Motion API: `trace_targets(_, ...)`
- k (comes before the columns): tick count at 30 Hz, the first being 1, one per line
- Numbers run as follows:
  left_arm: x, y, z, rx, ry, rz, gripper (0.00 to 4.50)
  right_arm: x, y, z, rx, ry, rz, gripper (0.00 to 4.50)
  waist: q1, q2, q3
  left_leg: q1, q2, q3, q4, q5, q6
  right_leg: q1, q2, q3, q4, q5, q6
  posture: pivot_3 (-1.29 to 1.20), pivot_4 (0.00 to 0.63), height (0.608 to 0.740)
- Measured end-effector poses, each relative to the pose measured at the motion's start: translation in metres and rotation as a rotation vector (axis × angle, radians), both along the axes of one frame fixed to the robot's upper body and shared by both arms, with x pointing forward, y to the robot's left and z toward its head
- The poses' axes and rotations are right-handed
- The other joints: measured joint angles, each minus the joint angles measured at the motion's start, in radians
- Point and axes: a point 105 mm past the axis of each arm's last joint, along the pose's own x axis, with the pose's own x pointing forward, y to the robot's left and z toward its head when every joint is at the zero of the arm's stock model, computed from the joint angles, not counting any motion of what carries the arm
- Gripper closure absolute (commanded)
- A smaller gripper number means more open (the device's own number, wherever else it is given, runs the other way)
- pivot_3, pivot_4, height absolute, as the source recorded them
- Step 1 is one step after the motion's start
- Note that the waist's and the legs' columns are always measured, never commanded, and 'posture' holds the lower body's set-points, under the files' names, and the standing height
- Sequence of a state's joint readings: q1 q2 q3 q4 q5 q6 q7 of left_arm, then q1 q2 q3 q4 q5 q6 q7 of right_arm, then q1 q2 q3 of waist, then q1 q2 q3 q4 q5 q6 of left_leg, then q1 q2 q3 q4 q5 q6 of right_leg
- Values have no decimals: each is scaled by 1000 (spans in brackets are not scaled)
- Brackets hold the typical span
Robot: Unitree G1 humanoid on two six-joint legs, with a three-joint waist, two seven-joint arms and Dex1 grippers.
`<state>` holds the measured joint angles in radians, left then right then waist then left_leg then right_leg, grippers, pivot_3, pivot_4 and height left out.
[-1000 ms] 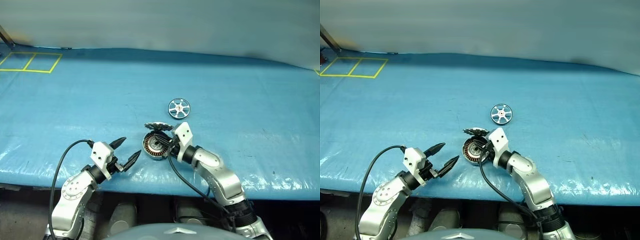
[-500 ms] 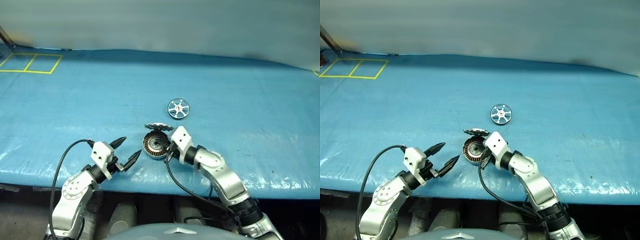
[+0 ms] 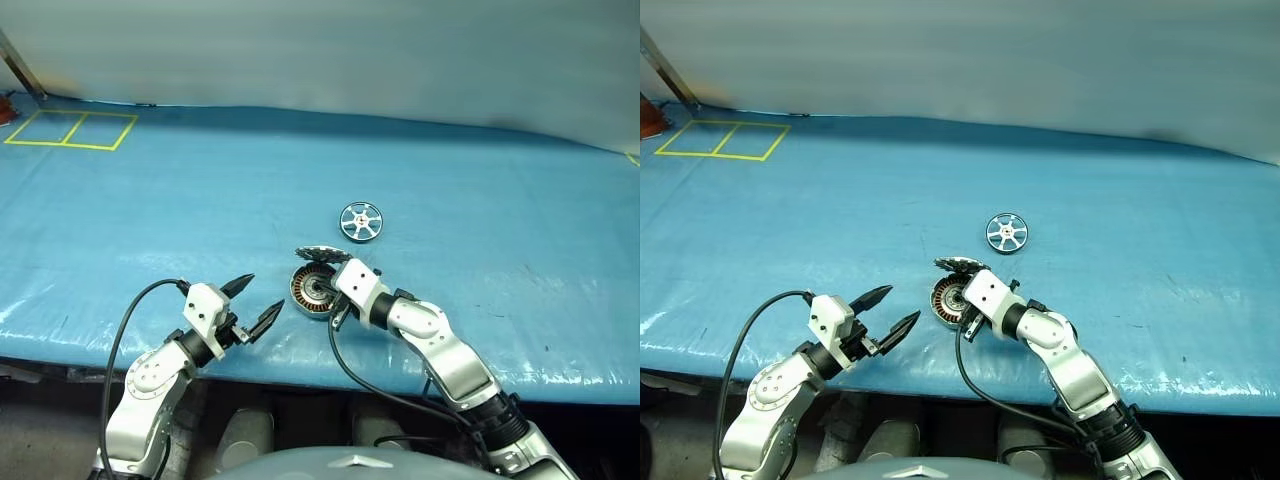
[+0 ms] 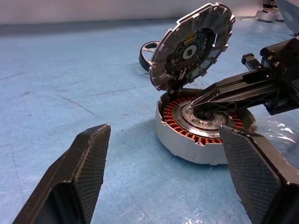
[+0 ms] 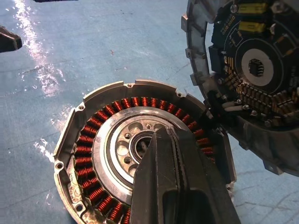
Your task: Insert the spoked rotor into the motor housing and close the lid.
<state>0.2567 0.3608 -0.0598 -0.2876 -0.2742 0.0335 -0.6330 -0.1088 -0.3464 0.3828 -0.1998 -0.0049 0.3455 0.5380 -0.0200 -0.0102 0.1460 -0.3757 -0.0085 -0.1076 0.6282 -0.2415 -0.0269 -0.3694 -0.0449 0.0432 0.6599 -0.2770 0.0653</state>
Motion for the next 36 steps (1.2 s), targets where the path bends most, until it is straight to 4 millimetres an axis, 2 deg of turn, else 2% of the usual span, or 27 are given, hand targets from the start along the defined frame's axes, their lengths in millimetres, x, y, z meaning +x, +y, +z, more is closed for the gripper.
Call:
trace_targets(5,1,0,2,-1,-7,-2,519,-11,6,6,252,163,-12,4482,-1,2,3,-2,0,0,-1,0,0,-1,0,0,1,4,-2,0,150,740)
trace_targets(8,3,-1,4,-2,-17,-6,519,-13,6,17,329,184,-4,4482,-7,4,6,-6,0,0,-1,0,0,-6,0,1,2,5,-1,0,150,740)
trace_targets(13,3,-1,4,-3,-17,-6,519,-14,-6,32,297,139,6,4482,-7,4,8,-7,0,1,-2,-1,1,-7,0,1,1,4,-2,0,150,740)
trace_targets(16,3,0,3,-3,-14,-2,519,-14,-32,24,188,141,-42,4482,-3,4,9,-8,0,1,-1,-1,2,-7,0,0,0,4,-1,0,150,740)
trace_targets(19,2,0,2,-5,-11,2,519,-4,-62,21,96,119,-144,4482,-4,4,11,-8,0,2,-1,-1,2,-8,0,1,0,4,-2,0,150,740)
trace_targets(21,2,0,3,-9,-18,4,519,12,-79,28,59,65,-228,4482,-11,4,12,-8,1,3,-1,-1,2,-8,1,1,1,4,-2,0,150,740)
trace_targets(24,2,0,4,-27,-26,15,519,39,-96,55,-13,-65,-279,4482,-15,6,14,-8,0,4,0,-1,1,-8,1,2,1,5,0,0,150,740)
trace_targets(26,3,0,4,-35,-26,19,519,54,-99,74,-73,-161,-271,4482,-16,6,15,-8,0,4,0,-1,2,-8,1,2,1,6,1,0,150,740)
trace_targets(29,4,-2,4,-40,-26,17,519,77,-90,83,-167,-241,-224,3842,-18,6,15,-8,0,4,0,-1,2,-8,1,2,1,6,0,0,150,740)
trace_targets(35,4,-6,5,-52,-30,12,519,100,-58,59,-285,-168,-45,1949,-16,6,15,-9,0,4,-1,-2,3,-9,0,2,1,6,0,0,150,740)
trace_targets(36,4,-6,4,-52,-28,14,519,103,-54,58,-298,-164,-23,1949,-16,6,15,-9,0,4,-1,-2,3,-9,0,2,1,6,0,0,150,740)
